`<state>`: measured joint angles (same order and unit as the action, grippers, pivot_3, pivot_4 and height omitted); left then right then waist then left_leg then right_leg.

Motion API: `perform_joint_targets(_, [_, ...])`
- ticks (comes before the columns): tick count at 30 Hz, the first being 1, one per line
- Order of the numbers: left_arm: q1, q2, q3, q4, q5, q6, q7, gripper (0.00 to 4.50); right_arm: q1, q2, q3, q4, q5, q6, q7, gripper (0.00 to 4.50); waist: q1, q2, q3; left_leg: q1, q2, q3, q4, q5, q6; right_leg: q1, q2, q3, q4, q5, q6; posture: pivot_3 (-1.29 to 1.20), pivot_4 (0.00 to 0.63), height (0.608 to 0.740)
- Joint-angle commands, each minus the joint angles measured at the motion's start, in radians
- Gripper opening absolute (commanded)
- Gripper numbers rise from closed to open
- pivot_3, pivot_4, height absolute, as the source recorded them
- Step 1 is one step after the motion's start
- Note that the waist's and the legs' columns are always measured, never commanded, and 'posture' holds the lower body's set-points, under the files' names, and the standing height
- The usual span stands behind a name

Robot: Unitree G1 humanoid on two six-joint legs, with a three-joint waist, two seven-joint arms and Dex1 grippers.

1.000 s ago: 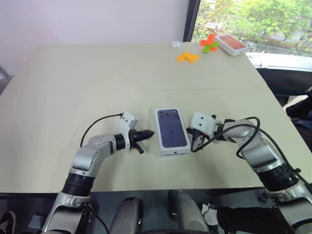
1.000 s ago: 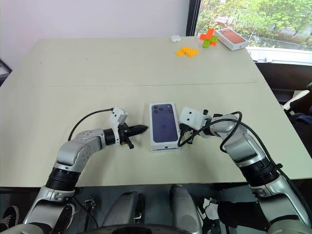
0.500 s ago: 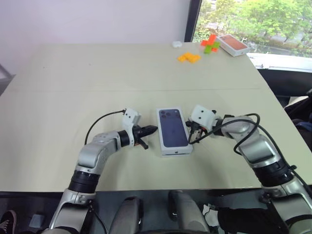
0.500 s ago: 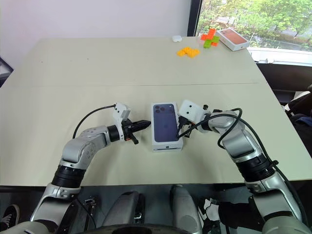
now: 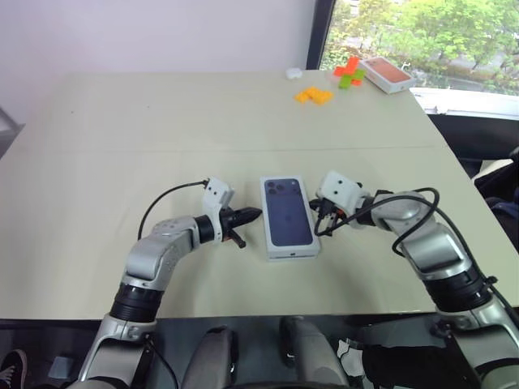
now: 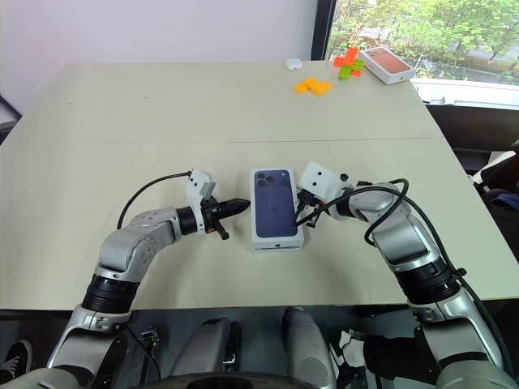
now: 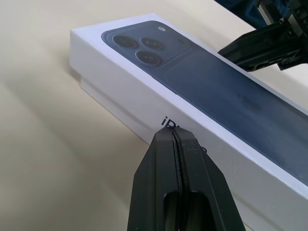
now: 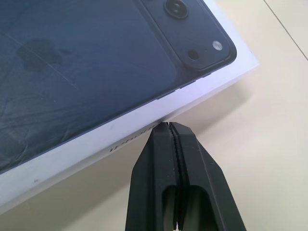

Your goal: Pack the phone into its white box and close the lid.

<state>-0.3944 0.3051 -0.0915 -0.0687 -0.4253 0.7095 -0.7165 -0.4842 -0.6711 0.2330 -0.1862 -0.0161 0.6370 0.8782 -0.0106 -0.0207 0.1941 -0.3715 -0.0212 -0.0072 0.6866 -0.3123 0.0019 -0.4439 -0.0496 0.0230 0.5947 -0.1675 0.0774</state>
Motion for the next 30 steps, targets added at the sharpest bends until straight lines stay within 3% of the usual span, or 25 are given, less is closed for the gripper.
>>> perform_joint_targets(1, [0.006,-0.003,-0.011,-0.077,-0.035,0.013,-0.014,0.00,0.003,-0.010,-0.010,-0.073,0.029,-0.006,0.020,0.04,0.000,0.000,0.000,0.000,0.000,0.000,0.000,0.000,0.000,0.000,0.000,0.000,0.000,0.000,0.000,0.00,0.150,0.740])
perform_joint_targets(30, [0.079,0.033,-0.017,-0.057,-0.007,-0.025,-0.005,0.00,0.041,-0.024,0.025,-0.091,0.001,-0.020,0.014,0.04,-0.003,0.000,0.000,0.000,0.001,0.000,0.000,0.000,0.000,0.000,0.001,0.000,0.000,0.000,0.000,0.00,0.150,0.740])
